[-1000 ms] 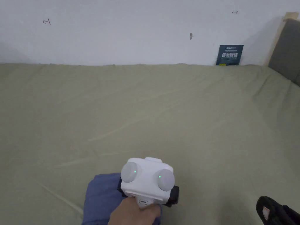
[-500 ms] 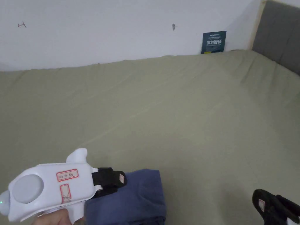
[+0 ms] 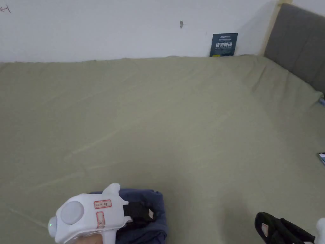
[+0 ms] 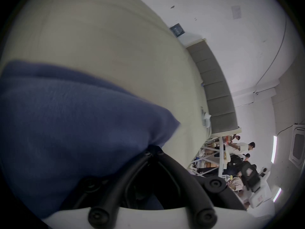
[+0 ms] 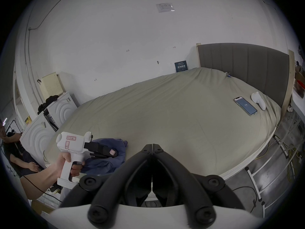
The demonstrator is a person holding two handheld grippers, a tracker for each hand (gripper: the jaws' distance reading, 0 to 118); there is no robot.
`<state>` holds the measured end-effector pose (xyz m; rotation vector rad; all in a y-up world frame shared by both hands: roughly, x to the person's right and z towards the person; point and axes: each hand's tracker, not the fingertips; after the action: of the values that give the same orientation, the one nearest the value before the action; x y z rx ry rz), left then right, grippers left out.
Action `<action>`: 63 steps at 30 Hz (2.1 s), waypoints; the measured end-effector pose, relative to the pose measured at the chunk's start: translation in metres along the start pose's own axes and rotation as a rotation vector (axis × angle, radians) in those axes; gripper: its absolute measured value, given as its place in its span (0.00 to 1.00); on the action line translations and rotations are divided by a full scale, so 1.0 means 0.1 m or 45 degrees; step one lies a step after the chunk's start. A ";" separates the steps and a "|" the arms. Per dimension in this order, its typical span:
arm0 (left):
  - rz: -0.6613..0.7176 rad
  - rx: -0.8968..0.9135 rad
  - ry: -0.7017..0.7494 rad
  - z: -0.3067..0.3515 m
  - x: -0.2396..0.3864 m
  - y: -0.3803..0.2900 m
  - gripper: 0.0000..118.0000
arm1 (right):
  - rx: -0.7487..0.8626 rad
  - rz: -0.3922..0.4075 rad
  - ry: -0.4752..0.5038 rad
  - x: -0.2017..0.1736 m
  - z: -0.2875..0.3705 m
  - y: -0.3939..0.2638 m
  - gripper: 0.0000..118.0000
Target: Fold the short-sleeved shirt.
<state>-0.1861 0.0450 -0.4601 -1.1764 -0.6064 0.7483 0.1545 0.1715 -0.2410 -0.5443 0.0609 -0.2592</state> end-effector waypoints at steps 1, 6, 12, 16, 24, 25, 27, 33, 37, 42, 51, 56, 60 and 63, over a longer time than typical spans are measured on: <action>-0.004 0.005 -0.002 0.04 0.03 0.00 0.00 | -0.009 -0.002 0.006 -0.01 -0.03 0.00 0.00; -0.098 0.071 0.036 0.64 0.15 -0.04 0.00 | -0.074 -0.038 0.169 -0.20 -0.30 0.10 0.00; -0.182 0.220 0.227 1.55 0.00 -0.22 0.00 | -0.322 -0.107 0.567 -0.76 -1.23 0.22 0.00; -0.071 0.304 0.259 1.83 -0.27 -0.23 0.00 | -0.569 -0.222 0.764 -0.94 -2.03 0.06 0.00; 0.034 0.325 0.273 1.91 -0.76 -0.17 0.00 | -0.874 -0.704 0.938 -0.23 -2.77 -0.64 0.00; 0.039 0.320 0.275 1.91 -0.78 -0.16 0.00 | -0.859 -0.813 0.993 -0.13 -2.75 -0.66 0.00; 0.009 0.304 0.257 1.90 -0.79 -0.16 0.00 | -0.828 -0.810 0.937 -0.02 -2.70 -0.68 0.00; -0.013 0.205 0.037 1.72 -0.73 -0.03 0.39 | -0.829 -0.778 0.948 -0.09 -2.71 -0.64 0.00; -0.031 0.122 -0.039 1.42 -0.71 0.08 0.99 | -0.831 -0.743 0.943 -0.10 -2.71 -0.63 0.00; 0.011 -0.002 -0.141 0.95 -0.89 0.21 0.99 | -0.839 -0.739 0.946 -0.11 -2.71 -0.62 0.00; 0.099 -0.010 -0.188 0.89 -1.10 0.29 0.21 | -0.844 -0.733 0.963 -0.10 -2.74 -0.62 0.00; 0.068 0.002 -0.157 0.92 -1.04 0.26 0.21 | -0.837 -0.692 0.925 -0.16 -2.68 -0.55 0.00; 0.033 0.000 -0.147 1.15 -1.05 0.33 0.21 | -0.756 -0.530 0.832 -0.26 -2.46 -0.33 0.00; 0.002 0.041 -0.065 1.61 -1.14 0.44 0.21 | -0.620 -0.336 0.723 -0.39 -2.13 -0.12 0.00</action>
<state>-0.3873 0.0586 -0.4614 -1.1312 -0.6336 0.7883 0.0877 0.0638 -0.4172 -0.9508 0.6182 -0.6610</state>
